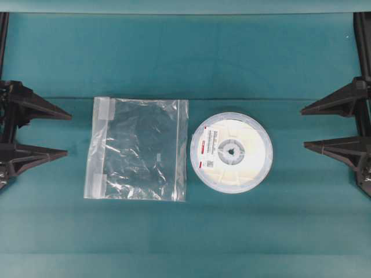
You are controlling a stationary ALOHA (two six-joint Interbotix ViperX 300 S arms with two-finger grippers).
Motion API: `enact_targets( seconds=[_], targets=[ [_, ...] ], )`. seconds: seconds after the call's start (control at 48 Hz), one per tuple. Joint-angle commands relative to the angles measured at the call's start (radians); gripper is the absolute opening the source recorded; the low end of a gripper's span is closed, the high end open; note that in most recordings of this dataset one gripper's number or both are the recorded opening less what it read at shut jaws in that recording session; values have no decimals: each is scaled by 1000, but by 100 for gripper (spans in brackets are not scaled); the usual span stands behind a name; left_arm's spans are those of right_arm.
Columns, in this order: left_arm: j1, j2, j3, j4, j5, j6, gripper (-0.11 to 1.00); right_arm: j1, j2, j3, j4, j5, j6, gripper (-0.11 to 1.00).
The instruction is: Take out the reel from the clear zip bag.
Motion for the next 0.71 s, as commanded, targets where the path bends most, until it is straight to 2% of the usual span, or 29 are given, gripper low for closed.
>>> enact_targets(
  seconds=[0.0, 0.688],
  targets=[
    [-3, 3, -28, 2, -5, 2, 91, -2, -2, -18, -3, -5, -9, 92],
    [-3, 3, -28, 2, -5, 3, 91, -2, -14, -18, -3, 8, -9, 92]
  ],
)
